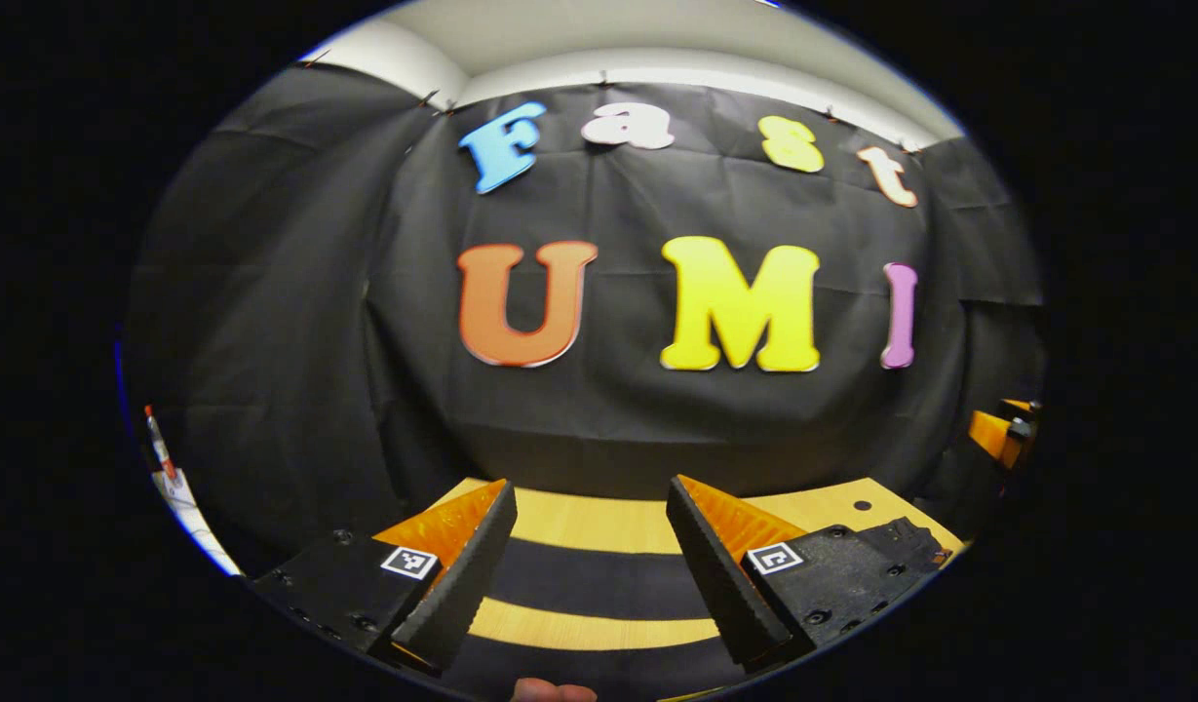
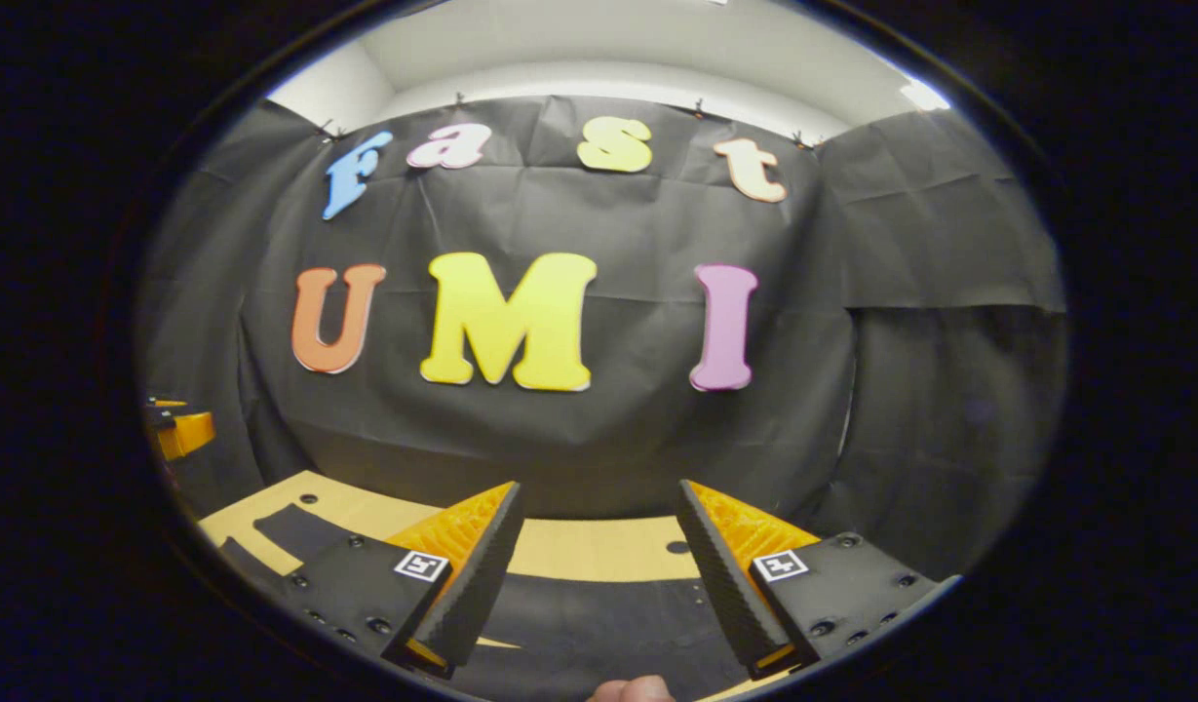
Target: Grasp the waist and the cuffs of the jeans and fold them to make the two legs overlap; first hold the waist and fold one-third of the jeans toward the cuffs, then hold the cuffs and fold the remaining one-third in the same direction to finish folding.
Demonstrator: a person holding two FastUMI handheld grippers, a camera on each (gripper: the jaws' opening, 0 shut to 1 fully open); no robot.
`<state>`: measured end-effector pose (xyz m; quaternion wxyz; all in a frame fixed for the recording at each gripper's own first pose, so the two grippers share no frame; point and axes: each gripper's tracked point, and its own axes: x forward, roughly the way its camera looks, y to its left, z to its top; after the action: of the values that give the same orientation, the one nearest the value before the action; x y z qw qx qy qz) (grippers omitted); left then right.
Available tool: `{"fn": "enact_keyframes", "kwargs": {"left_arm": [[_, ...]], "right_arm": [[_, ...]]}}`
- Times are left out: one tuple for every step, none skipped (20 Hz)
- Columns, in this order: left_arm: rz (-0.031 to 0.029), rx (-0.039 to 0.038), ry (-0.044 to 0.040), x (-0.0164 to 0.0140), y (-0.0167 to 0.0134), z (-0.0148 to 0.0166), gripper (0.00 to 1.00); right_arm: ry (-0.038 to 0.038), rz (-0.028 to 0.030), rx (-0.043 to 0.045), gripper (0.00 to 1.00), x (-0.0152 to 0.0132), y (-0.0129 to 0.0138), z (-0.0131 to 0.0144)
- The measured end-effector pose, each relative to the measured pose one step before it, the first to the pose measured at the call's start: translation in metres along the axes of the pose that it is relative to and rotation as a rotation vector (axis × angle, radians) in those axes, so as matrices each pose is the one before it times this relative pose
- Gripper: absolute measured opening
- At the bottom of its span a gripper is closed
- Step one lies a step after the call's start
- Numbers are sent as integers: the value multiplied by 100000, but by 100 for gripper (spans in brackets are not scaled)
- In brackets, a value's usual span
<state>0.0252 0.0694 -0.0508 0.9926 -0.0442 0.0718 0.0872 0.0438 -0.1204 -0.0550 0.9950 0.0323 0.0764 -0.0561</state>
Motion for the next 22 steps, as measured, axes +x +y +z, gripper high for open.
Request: {"fn": "enact_keyframes", "kwargs": {"left_arm": [[6402, -3152, 4601, 171, 2732, -1384, 99], [7205, -2535, 4040, 27, 3037, -1348, 99], [5775, -3848, 4515, 95, 2969, -1442, 99], [5626, -4951, 5088, 96, 3103, -1821, 100], [4367, -5309, 5945, -308, 2778, -1972, 99], [4248, -5868, 6001, -289, 2874, -1492, 99], [3309, -6375, 5882, 5, 2264, -1687, 99], [2725, -7184, 6986, 74, 1766, -1968, 99], [1533, -6638, 5865, 0, 1486, -2066, 99], [-127, -6047, 8818, 105, 925, -2511, 99], [-42, -7334, 7441, -151, 763, -2271, 99], [-473, -8555, 6504, 405, 45, -1867, 99], [170, -8437, 4560, 24, 389, -1470, 99], [-160, -7055, 3245, 16, 413, -583, 100], [-825, -6587, 2277, 383, 205, -619, 99], [-734, -4691, 1563, 392, 29, -323, 99], [-364, -3654, 1077, 222, -9, -282, 99], [-142, -2980, 931, 321, 548, -120, 100], [315, -2431, 527, 465, -109, -96, 100], [-272, -1938, 246, 393, -91, 25, 100], [-180, -1475, 532, 466, -40, 60, 100], [114, -1668, 392, 227, 130, -28, 100]], "right_arm": [[5294, -2318, 2631, 97, 222, -2266, -1463], [5825, -2094, 3157, 97, 245, -2432, -1514], [5688, -2436, 3512, 96, 150, -2533, -1589], [5281, -1732, 4163, 97, 205, -2522, -1347], [5845, -2471, 4378, 96, 181, -2564, -1367], [4995, -1593, 4159, 97, 261, -2263, -1319], [4994, -2489, 3843, 100, 53, -2245, -1559], [4269, -1623, 4189, 96, 94, -1802, -1474], [3933, -609, 5386, 99, 348, -1214, -1394], [4192, -304, 6392, 94, 416, -955, -1300], [4496, 632, 6449, 98, 105, -771, -1519], [4417, -43, 6119, 94, 369, -686, -1426], [4465, 681, 5295, 99, 760, -171, -1378], [3995, 715, 4723, 94, 704, -76, -1126], [3792, 633, 4782, 99, 902, 46, -1270], [3044, 717, 4777, 99, 951, 16, -939], [2528, 788, 4111, 99, 706, -32, -989], [2039, 384, 3131, 99, 663, -185, -638], [1791, 26, 3047, 98, 273, -495, -297], [1358, -93, 3419, 98, 551, -389, -63], [618, -993, 3520, 99, 474, -498, 40], [265, -1456, 3129, 93, 569, -541, 122]]}}
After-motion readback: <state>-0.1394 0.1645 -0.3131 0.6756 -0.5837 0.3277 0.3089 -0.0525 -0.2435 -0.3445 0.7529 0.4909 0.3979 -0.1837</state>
